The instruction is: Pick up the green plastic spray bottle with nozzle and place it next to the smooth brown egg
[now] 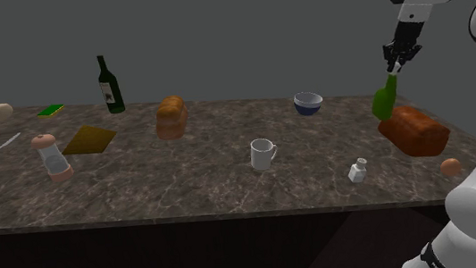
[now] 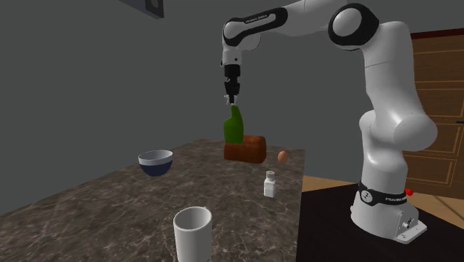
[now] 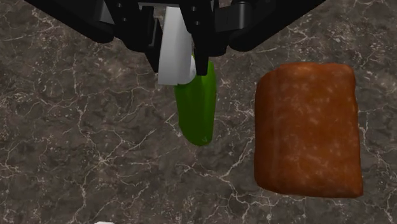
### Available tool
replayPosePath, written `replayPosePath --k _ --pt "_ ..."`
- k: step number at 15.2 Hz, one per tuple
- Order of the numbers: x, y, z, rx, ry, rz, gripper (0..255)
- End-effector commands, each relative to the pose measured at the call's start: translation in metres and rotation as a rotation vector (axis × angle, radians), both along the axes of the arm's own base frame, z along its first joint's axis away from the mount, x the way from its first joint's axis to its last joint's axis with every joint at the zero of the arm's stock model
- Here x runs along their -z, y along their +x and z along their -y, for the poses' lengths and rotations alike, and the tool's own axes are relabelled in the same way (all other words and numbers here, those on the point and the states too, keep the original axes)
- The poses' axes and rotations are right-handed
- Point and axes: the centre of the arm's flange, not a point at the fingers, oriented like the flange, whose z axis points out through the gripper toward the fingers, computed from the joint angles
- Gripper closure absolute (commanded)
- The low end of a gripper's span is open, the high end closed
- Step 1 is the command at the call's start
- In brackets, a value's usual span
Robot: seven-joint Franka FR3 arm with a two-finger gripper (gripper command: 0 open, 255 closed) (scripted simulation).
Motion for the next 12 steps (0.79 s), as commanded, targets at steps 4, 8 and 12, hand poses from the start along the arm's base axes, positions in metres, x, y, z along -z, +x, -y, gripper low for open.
replayPosePath --k 4,8,12 --pt "0.0 -0.064 0.02 -0.002 0.0 0.0 255" --pt "-0.001 -0.114 0.037 -0.002 0.0 0.0 255" --pt "-0.001 -0.164 0.054 -0.002 0.0 0.0 255"
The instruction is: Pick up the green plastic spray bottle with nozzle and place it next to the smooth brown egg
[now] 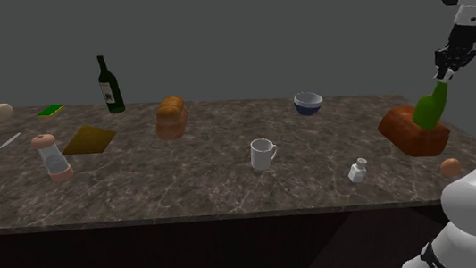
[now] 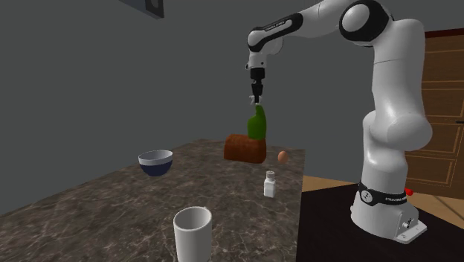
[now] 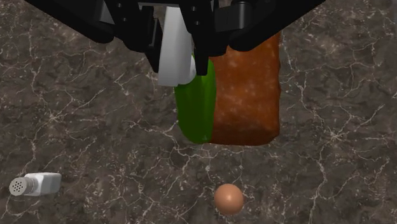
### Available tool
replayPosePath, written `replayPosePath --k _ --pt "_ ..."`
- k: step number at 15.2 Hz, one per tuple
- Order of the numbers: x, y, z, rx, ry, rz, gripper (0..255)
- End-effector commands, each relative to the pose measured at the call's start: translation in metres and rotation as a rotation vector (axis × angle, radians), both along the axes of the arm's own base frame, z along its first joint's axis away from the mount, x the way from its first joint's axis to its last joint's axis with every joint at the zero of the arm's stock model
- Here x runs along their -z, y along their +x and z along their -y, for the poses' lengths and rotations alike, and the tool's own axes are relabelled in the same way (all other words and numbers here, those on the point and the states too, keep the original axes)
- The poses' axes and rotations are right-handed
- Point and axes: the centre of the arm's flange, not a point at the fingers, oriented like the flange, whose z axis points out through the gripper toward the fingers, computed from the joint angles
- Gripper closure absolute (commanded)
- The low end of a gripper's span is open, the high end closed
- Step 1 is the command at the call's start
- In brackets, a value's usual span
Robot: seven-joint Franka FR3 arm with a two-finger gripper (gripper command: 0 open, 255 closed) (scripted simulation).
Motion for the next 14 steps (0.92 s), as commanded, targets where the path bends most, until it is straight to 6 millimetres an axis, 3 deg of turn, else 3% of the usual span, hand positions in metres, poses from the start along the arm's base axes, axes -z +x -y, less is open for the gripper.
replayPosePath --k 1,14 --pt "-0.003 -0.025 0.009 -0.001 0.0 0.0 255" --pt "-0.003 -0.187 0.064 -0.001 0.0 0.0 255"
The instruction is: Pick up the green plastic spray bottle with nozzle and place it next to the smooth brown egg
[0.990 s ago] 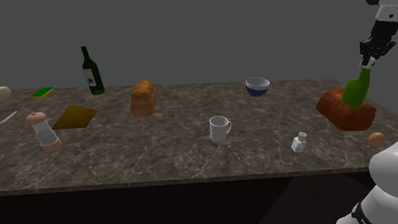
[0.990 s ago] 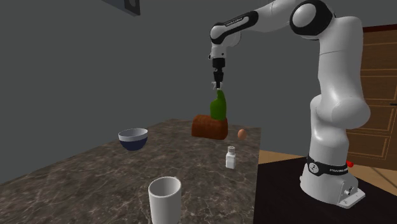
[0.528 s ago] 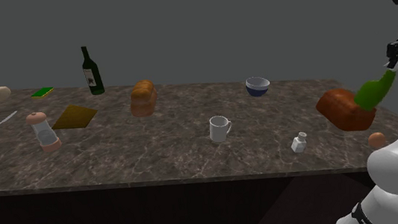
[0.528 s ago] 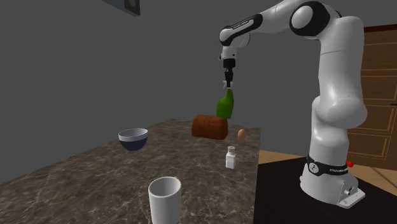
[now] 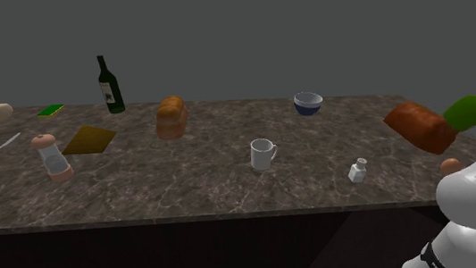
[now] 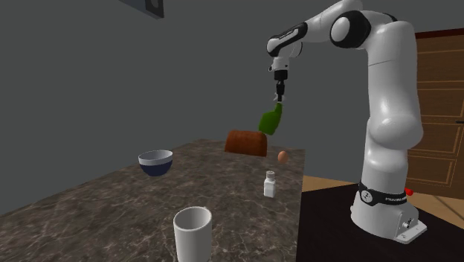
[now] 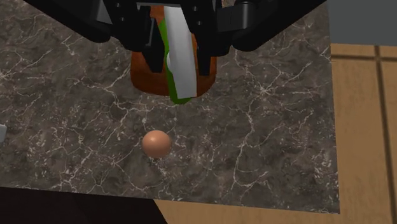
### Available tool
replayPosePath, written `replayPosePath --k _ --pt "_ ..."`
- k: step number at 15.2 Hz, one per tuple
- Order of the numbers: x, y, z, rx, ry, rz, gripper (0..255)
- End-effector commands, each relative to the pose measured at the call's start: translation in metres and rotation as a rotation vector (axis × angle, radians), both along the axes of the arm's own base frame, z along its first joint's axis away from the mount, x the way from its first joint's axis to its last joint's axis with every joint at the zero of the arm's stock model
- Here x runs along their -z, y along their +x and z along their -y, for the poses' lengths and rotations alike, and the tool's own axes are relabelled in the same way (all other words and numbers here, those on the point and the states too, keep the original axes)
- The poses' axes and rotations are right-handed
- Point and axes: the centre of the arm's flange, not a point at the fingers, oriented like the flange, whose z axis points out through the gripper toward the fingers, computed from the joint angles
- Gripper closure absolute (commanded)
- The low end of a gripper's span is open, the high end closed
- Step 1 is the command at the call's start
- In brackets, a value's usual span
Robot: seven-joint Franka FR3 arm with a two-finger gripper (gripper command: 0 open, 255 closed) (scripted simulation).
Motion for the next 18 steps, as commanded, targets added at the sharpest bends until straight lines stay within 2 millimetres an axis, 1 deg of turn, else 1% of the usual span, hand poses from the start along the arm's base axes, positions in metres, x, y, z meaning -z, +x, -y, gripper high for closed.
replayPosePath --k 1,4,18 --pt "0.001 -0.028 0.008 -0.001 0.002 -0.002 255" --pt "0.0 -0.066 0.021 -0.001 0.002 -0.002 255" --pt "0.074 -0.066 0.021 -0.001 0.002 -0.002 255"
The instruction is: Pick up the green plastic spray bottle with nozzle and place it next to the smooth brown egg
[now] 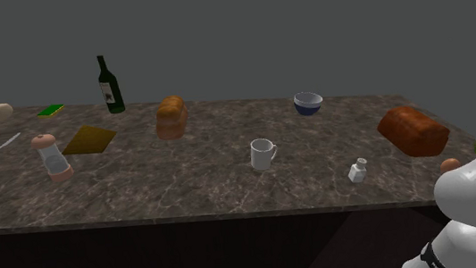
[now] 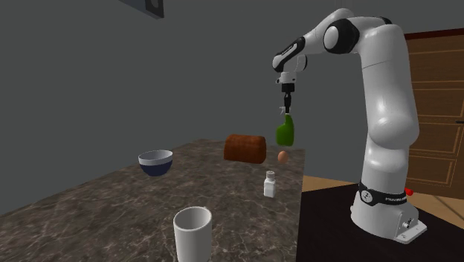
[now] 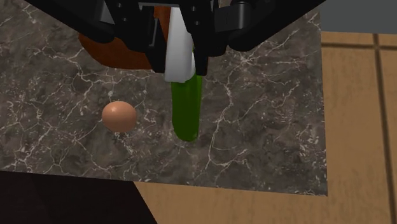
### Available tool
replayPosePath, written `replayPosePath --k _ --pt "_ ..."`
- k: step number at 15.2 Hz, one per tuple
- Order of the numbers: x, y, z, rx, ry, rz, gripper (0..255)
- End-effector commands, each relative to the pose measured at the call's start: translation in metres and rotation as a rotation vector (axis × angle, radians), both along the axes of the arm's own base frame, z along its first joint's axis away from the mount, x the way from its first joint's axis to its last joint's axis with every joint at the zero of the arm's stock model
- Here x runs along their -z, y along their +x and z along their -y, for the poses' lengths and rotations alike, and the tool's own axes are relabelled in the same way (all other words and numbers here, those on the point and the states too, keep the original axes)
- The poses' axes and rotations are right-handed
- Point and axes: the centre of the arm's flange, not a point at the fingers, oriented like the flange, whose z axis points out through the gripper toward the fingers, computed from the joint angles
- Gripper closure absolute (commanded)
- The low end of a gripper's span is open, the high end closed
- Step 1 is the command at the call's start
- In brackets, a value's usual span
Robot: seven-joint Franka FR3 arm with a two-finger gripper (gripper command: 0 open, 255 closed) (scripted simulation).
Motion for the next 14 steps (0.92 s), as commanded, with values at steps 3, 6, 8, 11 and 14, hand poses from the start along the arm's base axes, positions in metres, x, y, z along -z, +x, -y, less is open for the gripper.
replayPosePath --k 3,6,8,11,14 --pt "0.021 0.0 0.0 0.0 -0.001 0.0 255" --pt "0.036 0.0 0.0 0.0 -0.001 0.0 255" --pt "0.047 0.0 0.0 0.0 -0.001 0.0 255" --pt "0.065 0.0 0.0 0.0 -0.001 0.0 255" --pt "0.065 0.0 0.0 0.0 -0.001 0.0 255"
